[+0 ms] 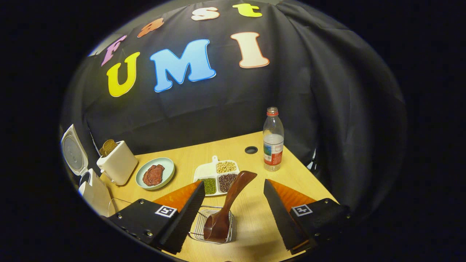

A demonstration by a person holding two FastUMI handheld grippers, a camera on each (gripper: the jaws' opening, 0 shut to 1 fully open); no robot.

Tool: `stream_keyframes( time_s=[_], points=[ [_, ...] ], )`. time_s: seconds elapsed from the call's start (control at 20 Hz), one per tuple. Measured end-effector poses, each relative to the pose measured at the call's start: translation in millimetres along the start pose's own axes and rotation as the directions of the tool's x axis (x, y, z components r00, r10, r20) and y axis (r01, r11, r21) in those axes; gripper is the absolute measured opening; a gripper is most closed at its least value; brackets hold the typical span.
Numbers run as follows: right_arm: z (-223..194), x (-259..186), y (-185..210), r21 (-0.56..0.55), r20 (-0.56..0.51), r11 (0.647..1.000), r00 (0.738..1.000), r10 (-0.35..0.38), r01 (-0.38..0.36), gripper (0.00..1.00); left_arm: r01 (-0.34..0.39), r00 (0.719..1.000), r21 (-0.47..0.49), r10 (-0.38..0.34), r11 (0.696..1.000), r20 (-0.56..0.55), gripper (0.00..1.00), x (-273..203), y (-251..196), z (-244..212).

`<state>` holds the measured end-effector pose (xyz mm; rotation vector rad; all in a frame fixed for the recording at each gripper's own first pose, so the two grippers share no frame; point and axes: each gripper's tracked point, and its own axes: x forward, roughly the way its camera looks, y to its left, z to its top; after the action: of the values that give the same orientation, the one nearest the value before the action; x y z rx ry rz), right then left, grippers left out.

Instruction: Close the left gripper, press the button to open the rice cooker; take a wooden spoon from the chopstick holder with the right hand, scoop a spoonful of rice and pour it into the rice cooker, then put the wooden spoon back into the chopstick holder.

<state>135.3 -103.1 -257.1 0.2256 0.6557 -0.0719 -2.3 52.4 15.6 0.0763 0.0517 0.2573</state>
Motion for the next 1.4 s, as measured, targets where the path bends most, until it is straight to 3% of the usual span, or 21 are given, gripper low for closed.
stream_keyframes(
  time_s=[0.1, 0.15, 0.2, 0.3, 0.45, 0.5, 0.55, 0.6, 0.65, 0.7, 0.75, 1.1, 1.4],
  points=[
    [-5.1, 11.1, -0.2, 0.036, -0.037, 0.999, 0.999, 0.009, -0.008, 0.98, -0.013, 1.000, 0.012, 0.013, 1.000, -0.011, 0.96, -4.6, 1.7, -3.3],
    [-8.1, 14.7, 0.9, 0.063, -0.050, 0.998, 0.998, 0.025, -0.022, 0.98, -0.020, 1.000, 0.013, 0.020, 1.000, -0.019, 1.00, -8.7, 3.1, -4.4],
    [-9.8, 19.5, 2.3, 0.085, -0.065, 0.996, 0.997, 0.037, -0.031, 0.94, -0.030, 0.999, 0.012, 0.031, 0.999, -0.025, 0.96, -11.0, 6.2, -5.2],
    [-21.2, 28.9, 5.5, 0.145, -0.111, 0.988, 0.991, 0.071, -0.054, 0.87, -0.049, 0.998, 0.009, 0.050, 0.999, -0.033, 1.00, -18.2, 12.0, -5.9],
    [-36.7, 38.1, 7.4, 0.244, -0.181, 0.967, 0.976, 0.116, -0.070, 0.86, -0.080, 0.996, 0.017, 0.080, 0.997, -0.048, 1.00, -27.4, 23.3, -10.8],
    [-41.0, 41.3, 7.9, 0.282, -0.192, 0.957, 0.973, 0.131, -0.073, 0.43, -0.092, 0.994, 0.023, 0.093, 0.995, -0.053, 1.00, -30.2, 27.5, -14.0],
    [-43.2, 39.7, 12.8, 0.318, -0.203, 0.943, 0.964, 0.169, -0.099, 0.35, -0.102, 0.993, 0.026, 0.104, 0.994, -0.060, 1.00, -32.2, 30.8, -16.1],
    [-46.4, 38.3, 17.7, 0.351, -0.207, 0.929, 0.957, 0.204, -0.122, 0.36, -0.110, 0.991, 0.025, 0.112, 0.994, -0.067, 1.00, -33.4, 33.4, -17.4],
    [-49.9, 45.2, 13.6, 0.342, -0.212, 0.934, 0.959, 0.188, -0.107, 0.36, -0.114, 0.991, 0.022, 0.115, 0.993, -0.075, 1.00, -34.6, 34.5, -21.1],
    [-43.1, 38.8, 6.0, 0.353, -0.193, 0.932, 0.968, 0.160, -0.083, 0.23, -0.117, 0.990, 0.021, 0.119, 0.993, -0.080, 1.00, -35.1, 36.2, -22.3],
    [-44.1, 40.9, 9.7, 0.353, -0.195, 0.930, 0.965, 0.177, -0.100, 0.10, -0.122, 0.989, 0.021, 0.123, 0.992, -0.082, 1.00, -35.6, 37.6, -24.2],
    [-22.0, 4.3, 17.6, 0.251, -0.110, 0.953, 0.973, 0.201, -0.169, 0.10, -0.118, 0.991, -0.002, 0.118, 0.993, -0.067, 1.00, -30.1, 46.0, -22.5],
    [15.6, -36.7, 22.2, 0.160, -0.005, 0.973, 0.985, 0.170, -0.167, 0.10, -0.083, 0.996, -0.036, 0.082, 0.996, -0.041, 1.00, -18.9, 53.1, -19.2]
  ],
)
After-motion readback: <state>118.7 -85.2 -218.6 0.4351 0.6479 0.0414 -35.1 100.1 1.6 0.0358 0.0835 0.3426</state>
